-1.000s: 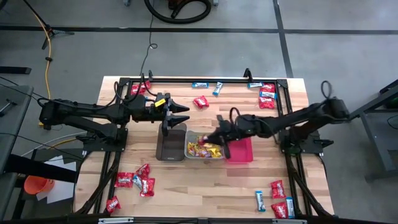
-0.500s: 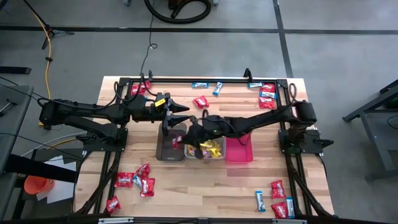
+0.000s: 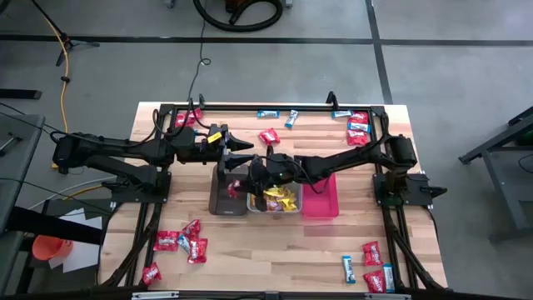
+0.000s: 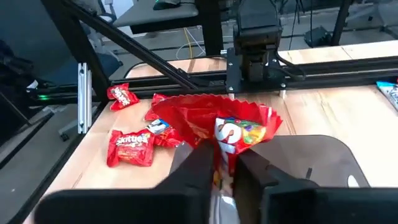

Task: Sort candy
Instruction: Put the red candy into the black bin

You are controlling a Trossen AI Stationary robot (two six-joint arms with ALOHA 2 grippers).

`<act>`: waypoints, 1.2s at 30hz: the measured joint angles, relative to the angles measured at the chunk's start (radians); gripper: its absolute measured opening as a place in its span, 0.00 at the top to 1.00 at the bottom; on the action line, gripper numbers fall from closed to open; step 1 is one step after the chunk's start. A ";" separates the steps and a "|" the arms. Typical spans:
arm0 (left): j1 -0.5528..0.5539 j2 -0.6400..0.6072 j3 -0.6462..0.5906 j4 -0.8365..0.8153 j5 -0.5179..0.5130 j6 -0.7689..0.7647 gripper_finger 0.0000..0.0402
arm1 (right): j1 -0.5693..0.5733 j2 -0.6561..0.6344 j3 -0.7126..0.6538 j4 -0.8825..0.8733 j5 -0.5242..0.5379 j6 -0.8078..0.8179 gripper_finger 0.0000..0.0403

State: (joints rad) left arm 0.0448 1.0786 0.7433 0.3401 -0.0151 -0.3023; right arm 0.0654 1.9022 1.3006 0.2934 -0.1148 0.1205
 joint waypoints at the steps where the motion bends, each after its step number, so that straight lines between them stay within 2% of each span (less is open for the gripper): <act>1: 0.002 0.000 0.000 0.000 0.000 0.000 0.53 | 0.000 0.000 0.000 -0.001 0.002 0.003 0.83; 7: 0.002 0.000 0.000 0.000 0.000 0.000 0.53 | 0.000 0.000 0.000 -0.030 0.098 0.003 0.53; 9: 0.002 0.000 0.000 0.000 0.000 0.000 0.53 | 0.000 0.000 0.000 -0.031 0.095 0.013 0.44; 12: 0.002 0.000 0.000 0.000 0.000 0.000 0.53 | -0.002 0.000 0.000 -0.030 0.056 0.010 0.37; 15: 0.002 0.000 0.000 0.000 0.000 0.000 0.53 | -0.001 0.000 0.000 -0.069 0.024 -0.031 0.35; 20: 0.002 0.000 0.000 0.000 0.000 0.000 0.53 | -0.002 0.017 -0.001 -0.184 0.066 -0.023 0.35; 30: 0.002 0.000 0.000 -0.002 -0.024 0.000 0.53 | -0.002 0.075 -0.002 -0.113 0.096 0.006 0.35; 36: 0.002 0.000 0.000 -0.002 -0.025 0.000 0.53 | -0.002 0.077 -0.002 -0.198 0.121 -0.015 0.35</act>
State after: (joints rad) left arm 0.0467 1.0786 0.7433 0.3378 -0.0401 -0.3027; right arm 0.0631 1.9797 1.2984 0.0958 0.0067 0.1058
